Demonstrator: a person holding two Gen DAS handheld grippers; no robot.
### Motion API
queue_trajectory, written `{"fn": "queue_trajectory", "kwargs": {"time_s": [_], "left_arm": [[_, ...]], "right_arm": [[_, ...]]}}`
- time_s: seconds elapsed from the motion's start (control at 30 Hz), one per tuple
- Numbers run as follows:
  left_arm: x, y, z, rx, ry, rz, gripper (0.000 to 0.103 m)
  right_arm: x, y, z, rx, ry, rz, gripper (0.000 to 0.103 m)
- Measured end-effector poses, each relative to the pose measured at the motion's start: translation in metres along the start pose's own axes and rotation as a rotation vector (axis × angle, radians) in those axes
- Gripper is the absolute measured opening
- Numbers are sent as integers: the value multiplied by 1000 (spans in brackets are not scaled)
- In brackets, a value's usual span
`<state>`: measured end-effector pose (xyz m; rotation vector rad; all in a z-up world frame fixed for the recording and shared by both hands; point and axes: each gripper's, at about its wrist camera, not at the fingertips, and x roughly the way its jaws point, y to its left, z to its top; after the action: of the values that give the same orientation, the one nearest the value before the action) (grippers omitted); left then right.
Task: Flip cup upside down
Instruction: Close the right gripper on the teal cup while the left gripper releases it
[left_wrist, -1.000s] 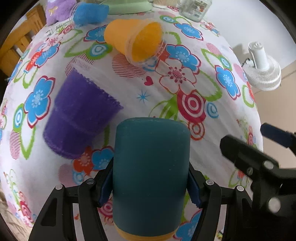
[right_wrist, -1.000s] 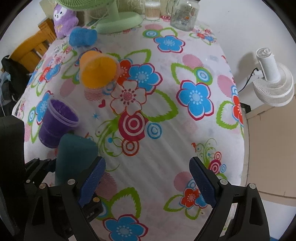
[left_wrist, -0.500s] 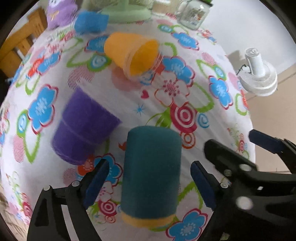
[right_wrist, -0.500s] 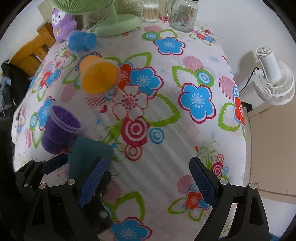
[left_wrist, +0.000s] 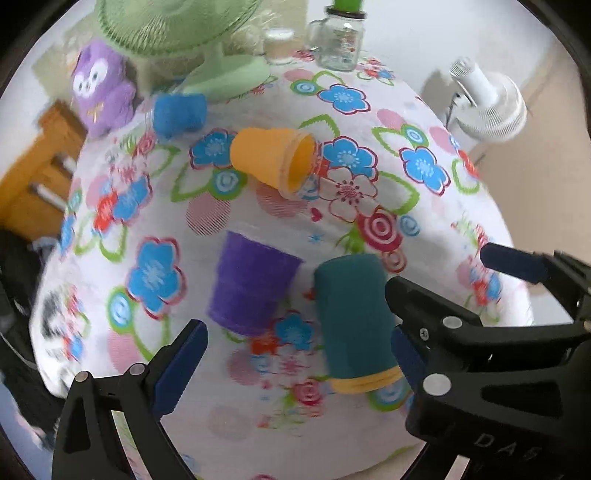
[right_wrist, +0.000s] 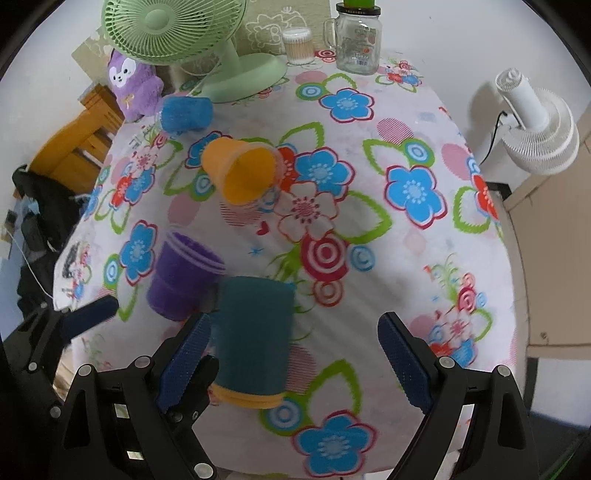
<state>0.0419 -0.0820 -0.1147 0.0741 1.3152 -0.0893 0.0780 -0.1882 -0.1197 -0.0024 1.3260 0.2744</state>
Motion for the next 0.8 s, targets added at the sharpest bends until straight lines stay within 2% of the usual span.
{"fn": "queue_trajectory", "kwargs": {"time_s": [0.1, 0.27, 0.4, 0.53, 0.7, 0.8], "left_arm": [[3, 9, -2, 67, 8, 14, 100], [16, 30, -3, 112, 39, 35, 100], [29, 45, -2, 104, 70, 39, 100], [38, 54, -3, 86, 100, 8, 100], [51, 55, -3, 94, 126, 8, 100], [57, 56, -2, 93, 143, 11, 100]], "right_arm": [[7, 8, -3, 28, 17, 1, 93], [28, 17, -3, 73, 33, -17, 93], [53, 24, 0, 85, 73, -19, 93], [74, 24, 2, 119, 124, -29, 92], [92, 25, 5, 120, 186, -59, 83], [99, 28, 7, 121, 209, -53, 73]]}}
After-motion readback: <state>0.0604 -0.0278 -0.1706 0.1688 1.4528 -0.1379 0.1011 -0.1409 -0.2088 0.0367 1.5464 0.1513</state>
